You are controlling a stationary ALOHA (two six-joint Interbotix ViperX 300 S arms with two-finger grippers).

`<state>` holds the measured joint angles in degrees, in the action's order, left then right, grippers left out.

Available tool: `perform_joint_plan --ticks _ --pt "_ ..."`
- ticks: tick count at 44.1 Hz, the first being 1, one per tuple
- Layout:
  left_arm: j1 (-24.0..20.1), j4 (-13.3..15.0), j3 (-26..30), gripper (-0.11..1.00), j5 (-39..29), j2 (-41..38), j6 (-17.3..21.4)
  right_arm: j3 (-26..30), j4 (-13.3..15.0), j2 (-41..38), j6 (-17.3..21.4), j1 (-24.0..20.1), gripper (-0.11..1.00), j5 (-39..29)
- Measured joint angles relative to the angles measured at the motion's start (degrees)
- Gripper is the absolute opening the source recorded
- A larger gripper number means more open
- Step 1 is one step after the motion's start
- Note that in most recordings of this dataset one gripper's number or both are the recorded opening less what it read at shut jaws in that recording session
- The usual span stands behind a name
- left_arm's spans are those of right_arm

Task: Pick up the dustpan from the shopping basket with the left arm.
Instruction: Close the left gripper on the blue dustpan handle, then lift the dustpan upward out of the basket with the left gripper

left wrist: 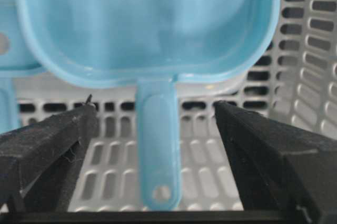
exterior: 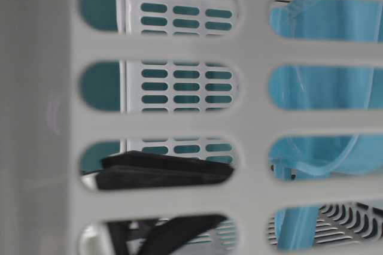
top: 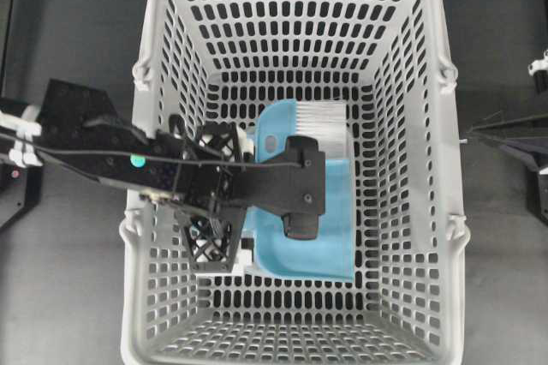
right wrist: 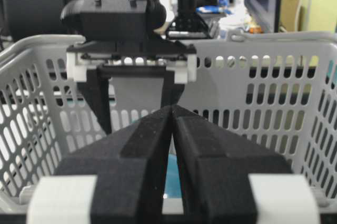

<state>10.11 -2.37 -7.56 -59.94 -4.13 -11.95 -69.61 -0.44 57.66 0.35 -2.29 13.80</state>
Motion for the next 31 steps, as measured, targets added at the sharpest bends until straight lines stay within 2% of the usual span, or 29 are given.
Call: perform_joint_plan --ticks 15,20,27,31 --pt "0.62 0.0 -4.92 0.89 4.48 -2.02 -1.85 -0.7 0.0 0.0 0.0 -0.09 0.0 0.0" --pt "0.62 0.0 -5.71 0.74 6.5 -2.02 -1.93 -0.79 0.0 0.0 0.09 -0.18 0.0 0.0" --pt "0.62 0.0 -7.29 0.3 7.29 -1.93 -1.67 -0.88 -0.09 0.0 0.18 -0.18 0.0 0.0" --pt "0.62 0.0 -7.73 0.3 7.38 -1.85 -1.58 -0.97 -0.09 0.09 0.7 -0.18 0.0 0.0"
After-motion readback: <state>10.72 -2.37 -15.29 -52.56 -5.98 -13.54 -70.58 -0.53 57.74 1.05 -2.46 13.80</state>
